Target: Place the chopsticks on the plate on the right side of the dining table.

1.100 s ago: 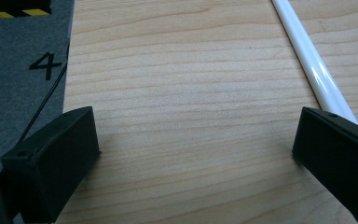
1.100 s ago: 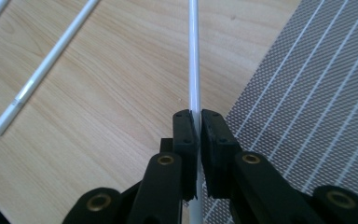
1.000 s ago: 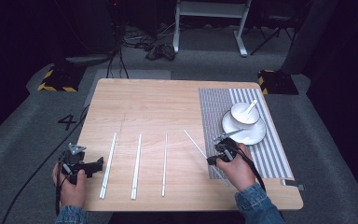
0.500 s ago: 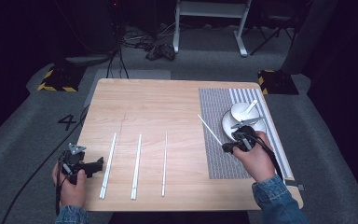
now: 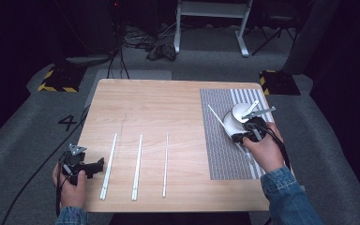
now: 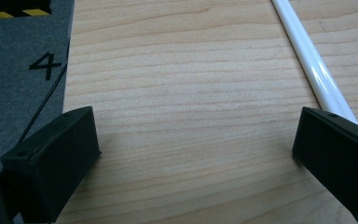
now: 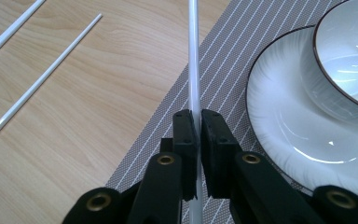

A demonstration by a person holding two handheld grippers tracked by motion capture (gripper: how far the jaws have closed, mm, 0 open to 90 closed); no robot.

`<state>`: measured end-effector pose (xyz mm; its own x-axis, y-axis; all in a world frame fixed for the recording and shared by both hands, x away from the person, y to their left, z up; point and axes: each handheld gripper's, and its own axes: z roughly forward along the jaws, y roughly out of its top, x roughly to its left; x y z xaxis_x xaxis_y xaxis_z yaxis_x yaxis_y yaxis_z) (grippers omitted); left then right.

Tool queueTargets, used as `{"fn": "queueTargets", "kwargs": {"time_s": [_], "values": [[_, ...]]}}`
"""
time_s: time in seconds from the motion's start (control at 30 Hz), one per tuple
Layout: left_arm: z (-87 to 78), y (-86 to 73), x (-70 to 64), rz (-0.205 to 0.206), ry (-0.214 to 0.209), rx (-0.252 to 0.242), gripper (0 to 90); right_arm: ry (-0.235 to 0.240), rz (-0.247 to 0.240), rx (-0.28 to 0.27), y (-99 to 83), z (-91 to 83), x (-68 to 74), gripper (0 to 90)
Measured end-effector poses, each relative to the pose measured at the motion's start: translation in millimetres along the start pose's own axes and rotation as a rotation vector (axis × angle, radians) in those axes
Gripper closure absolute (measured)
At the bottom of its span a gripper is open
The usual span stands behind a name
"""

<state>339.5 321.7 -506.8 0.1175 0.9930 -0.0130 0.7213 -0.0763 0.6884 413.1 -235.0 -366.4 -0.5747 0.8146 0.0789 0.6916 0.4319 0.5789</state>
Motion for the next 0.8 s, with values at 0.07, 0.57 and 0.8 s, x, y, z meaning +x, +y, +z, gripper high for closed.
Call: {"fn": "queueTargets", "kwargs": {"time_s": [0.07,0.57,0.8], "values": [[0.0,0.0,0.0,0.000,0.000,0.000,0.1,-0.013,-0.003,0.001,1.4,1.8,-4.7,85.5],[0.0,0.0,0.0,0.000,0.000,0.000,0.1,-0.059,-0.024,0.015,2.2,23.7,-35.6,85.4],[0.0,0.0,0.0,0.000,0.000,0.000,0.1,-0.103,-0.012,0.073,-2.6,41.0,-49.4,85.5]]}}
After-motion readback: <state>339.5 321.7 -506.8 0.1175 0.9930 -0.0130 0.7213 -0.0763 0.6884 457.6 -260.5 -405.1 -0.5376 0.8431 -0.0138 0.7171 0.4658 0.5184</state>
